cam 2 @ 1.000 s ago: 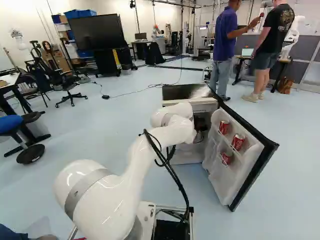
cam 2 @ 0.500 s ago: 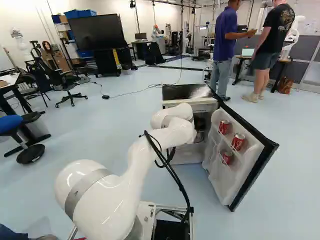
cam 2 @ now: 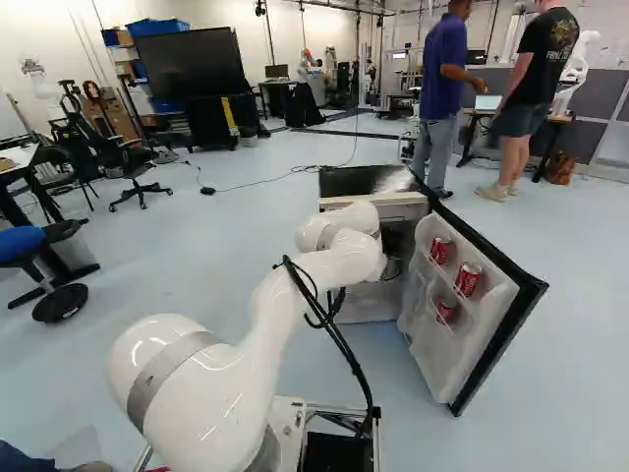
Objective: Grab a drink from the fridge
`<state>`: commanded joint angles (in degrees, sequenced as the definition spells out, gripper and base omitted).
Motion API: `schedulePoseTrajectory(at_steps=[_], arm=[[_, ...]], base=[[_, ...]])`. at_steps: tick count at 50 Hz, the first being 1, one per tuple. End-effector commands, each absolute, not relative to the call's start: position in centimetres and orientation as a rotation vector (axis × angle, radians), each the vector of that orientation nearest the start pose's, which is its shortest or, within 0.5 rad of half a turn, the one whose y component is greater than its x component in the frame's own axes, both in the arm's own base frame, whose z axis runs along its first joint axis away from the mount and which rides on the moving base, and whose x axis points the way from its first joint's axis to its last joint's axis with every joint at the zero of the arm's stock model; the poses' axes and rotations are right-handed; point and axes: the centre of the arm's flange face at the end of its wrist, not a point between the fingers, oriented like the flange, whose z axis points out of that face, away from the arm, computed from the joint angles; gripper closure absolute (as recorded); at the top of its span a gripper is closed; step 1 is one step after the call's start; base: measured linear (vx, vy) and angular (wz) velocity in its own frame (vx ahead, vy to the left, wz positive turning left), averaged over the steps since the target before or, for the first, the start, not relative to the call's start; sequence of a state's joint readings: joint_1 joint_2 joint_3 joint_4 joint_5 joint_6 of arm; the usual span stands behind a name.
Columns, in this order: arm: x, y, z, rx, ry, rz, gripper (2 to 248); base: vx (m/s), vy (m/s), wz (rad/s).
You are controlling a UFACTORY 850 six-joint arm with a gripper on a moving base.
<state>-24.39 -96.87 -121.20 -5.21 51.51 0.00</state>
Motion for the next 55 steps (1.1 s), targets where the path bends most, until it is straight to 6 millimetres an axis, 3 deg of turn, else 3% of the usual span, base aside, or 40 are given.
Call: schedulePoseTrajectory(at_steps=[19,40,55], arm=[[71.5,-31.8,-2.7,-2.666,0.424,-2.031,159],[69.7,-31.2,-1.7,-2.710,0.438,-1.950,159],[67.6,-30.3,1.1,-2.751,0.451,-1.869,159]], base=[[0.000,0.000,0.000],[0.000,0.000,0.000],[0.000,0.000,0.000]])
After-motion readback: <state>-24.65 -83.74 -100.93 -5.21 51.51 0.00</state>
